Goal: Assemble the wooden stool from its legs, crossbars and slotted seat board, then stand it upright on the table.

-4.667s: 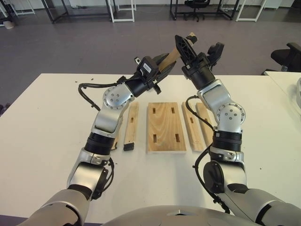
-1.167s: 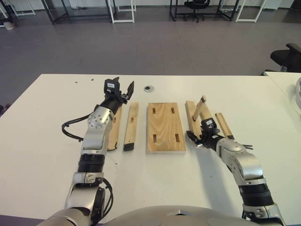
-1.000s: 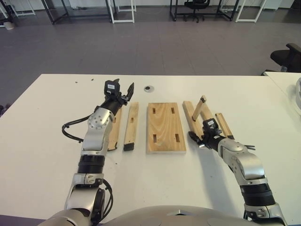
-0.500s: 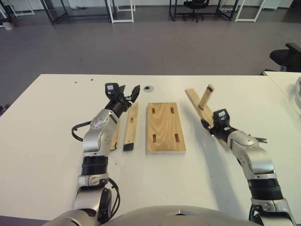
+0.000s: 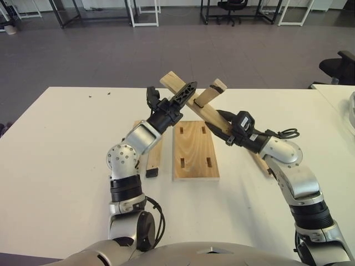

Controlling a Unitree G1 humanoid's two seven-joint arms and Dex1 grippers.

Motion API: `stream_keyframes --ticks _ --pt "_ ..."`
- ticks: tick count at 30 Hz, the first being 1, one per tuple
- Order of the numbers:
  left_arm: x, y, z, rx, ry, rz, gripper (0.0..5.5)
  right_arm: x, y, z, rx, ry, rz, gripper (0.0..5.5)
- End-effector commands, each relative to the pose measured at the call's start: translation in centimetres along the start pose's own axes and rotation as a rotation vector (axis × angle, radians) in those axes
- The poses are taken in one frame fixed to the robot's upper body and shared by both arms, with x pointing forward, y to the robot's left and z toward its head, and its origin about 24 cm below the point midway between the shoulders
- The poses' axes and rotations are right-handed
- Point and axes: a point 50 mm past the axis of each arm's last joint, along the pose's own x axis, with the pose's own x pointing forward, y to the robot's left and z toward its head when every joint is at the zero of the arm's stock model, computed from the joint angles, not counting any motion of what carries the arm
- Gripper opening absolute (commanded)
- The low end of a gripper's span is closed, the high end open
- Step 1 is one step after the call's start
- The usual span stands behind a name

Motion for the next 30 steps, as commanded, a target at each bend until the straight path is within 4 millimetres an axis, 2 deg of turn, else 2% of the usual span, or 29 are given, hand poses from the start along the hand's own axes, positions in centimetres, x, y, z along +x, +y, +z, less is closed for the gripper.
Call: stream_keyframes --ticks 1,4,10,16,21,22,25,27,30 --pt "0.0 0.6 0.7 -0.001 -0.035 0.043 3.64 -0.2 0.3 0.3 -0.001 -0.027 0.024 2.07" --pt "-0.2 0.5 1.2 0.0 -0.068 0.039 3.14 -0.4 0.3 0.0 0.001 -0.012 0.02 2.07" --pt "-0.2 0.4 0.6 -0.004 -0.055 0.027 2.14 -0.3 0.4 0.3 0.013 -0.044 0.029 2.07" --pt "-0.5 0.1 0.9 -0.013 -0.09 0.019 1.21 -0.5 0.4 -0.1 0.008 -0.023 0.029 2.07" --pt "-1.4 0.2 -0.7 -0.006 -0.025 0.04 1.07 -0.7 0.5 -0.5 0.013 -0.016 0.024 2.07" --pt "-1.6 0.3 -1.2 -0.007 -0.006 0.049 1.06 -0.7 0.5 -0.5 0.014 -0.018 0.018 2.48" --pt "-2.6 0.9 -1.5 0.003 -0.015 0.111 1.01 -0.8 0.8 -0.8 0.021 -0.005 0.018 2.92" --pt "-3.4 1.0 -0.1 0.034 -0.077 0.151 1.01 -1.2 1.2 -1.5 -0.003 0.036 0.03 3.27" --pt "-6.1 1.2 1.2 0.095 -0.173 0.267 1.01 -3.3 0.8 -3.2 -0.076 0.145 0.014 3.69"
